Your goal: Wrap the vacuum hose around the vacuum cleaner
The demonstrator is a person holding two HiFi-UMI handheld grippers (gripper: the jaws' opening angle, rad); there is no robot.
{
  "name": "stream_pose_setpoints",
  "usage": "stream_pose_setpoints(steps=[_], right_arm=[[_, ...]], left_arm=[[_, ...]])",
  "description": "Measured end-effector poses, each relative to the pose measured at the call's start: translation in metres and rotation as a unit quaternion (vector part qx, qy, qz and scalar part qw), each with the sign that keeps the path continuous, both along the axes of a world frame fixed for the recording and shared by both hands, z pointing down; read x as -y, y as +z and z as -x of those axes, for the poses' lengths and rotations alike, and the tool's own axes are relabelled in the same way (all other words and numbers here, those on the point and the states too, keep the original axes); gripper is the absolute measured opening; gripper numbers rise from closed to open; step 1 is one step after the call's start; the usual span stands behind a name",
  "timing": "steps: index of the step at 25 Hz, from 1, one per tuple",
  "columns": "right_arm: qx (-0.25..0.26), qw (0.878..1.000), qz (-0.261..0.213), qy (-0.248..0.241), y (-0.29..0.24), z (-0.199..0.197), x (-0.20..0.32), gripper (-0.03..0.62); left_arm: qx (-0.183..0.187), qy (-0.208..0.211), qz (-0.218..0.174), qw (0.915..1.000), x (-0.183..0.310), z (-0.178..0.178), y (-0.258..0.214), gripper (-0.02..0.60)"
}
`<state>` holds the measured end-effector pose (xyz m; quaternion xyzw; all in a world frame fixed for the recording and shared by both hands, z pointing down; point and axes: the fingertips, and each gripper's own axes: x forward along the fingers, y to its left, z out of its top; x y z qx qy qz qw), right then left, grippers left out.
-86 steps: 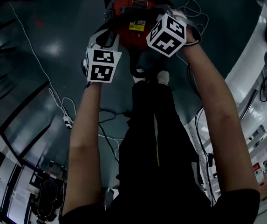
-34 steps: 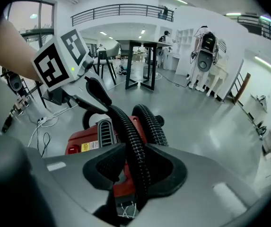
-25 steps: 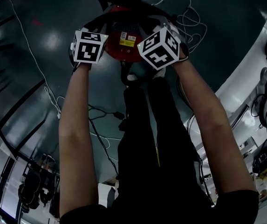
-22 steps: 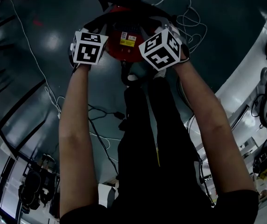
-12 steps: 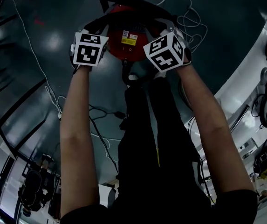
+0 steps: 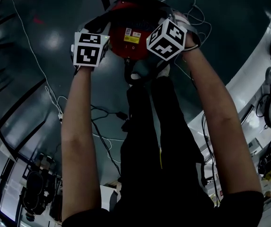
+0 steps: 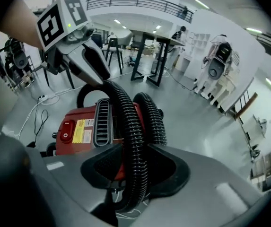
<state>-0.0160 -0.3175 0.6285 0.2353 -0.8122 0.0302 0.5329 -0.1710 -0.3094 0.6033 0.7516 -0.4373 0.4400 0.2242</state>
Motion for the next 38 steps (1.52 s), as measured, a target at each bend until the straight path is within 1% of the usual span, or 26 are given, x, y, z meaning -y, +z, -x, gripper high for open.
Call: stream_pose_setpoints(steps=[2, 5, 11, 13, 16, 20, 23, 27, 29, 33, 36, 38], right_arm=[[-0.007, 1.0, 0.004, -0.025, 0.0, 0.003, 0.001, 0.155], [-0.008, 0.999, 0.013, -0.039, 0.001, 0.004, 0.001, 0.146], [-0.015, 0.999, 0.006, -0.047, -0.002, 0.017, 0.002, 0.144], [-0.017, 0.998, 0.006, -0.055, -0.004, 0.028, 0.003, 0.144], [-0.014, 0.996, -0.004, -0.087, -0.011, 0.053, 0.002, 0.146], [-0.006, 0.995, -0.016, -0.102, -0.017, 0.085, 0.002, 0.149], [0.0, 0.995, -0.014, -0.095, -0.017, 0.096, 0.005, 0.149], [0.01, 0.997, -0.008, -0.078, -0.014, 0.096, 0.006, 0.152], [0.018, 0.998, -0.012, -0.058, -0.016, 0.094, 0.007, 0.155], [0.049, 0.999, -0.018, -0.003, -0.024, 0.088, 0.006, 0.14], [0.061, 0.998, -0.019, 0.018, -0.025, 0.078, 0.001, 0.137], [0.064, 0.997, -0.017, 0.028, -0.023, 0.068, -0.002, 0.128]], left_arm=[[-0.005, -0.002, 0.001, 1.0, 0.002, 0.002, 0.001, 0.152], [-0.007, 0.003, 0.003, 1.0, 0.004, 0.003, 0.002, 0.155], [0.02, 0.049, 0.003, 0.9986, 0.002, 0.006, 0.0, 0.156], [0.019, 0.06, 0.003, 0.998, 0.0, 0.008, 0.0, 0.16], [0.004, 0.066, 0.0, 0.9978, -0.001, 0.004, -0.004, 0.179], [-0.008, 0.057, -0.016, 0.9982, 0.007, -0.005, -0.007, 0.19], [-0.005, 0.04, -0.023, 0.9989, 0.014, -0.004, -0.004, 0.149], [-0.009, 0.033, -0.016, 0.9993, 0.015, -0.002, 0.001, 0.144], [-0.011, 0.027, -0.012, 0.9995, 0.015, -0.003, 0.003, 0.141], [-0.015, -0.001, 0.002, 0.9999, 0.017, 0.001, 0.014, 0.138], [-0.004, -0.017, 0.008, 0.9998, 0.019, 0.005, 0.022, 0.129], [-0.006, -0.037, 0.014, 0.9992, 0.022, 0.008, 0.024, 0.123]])
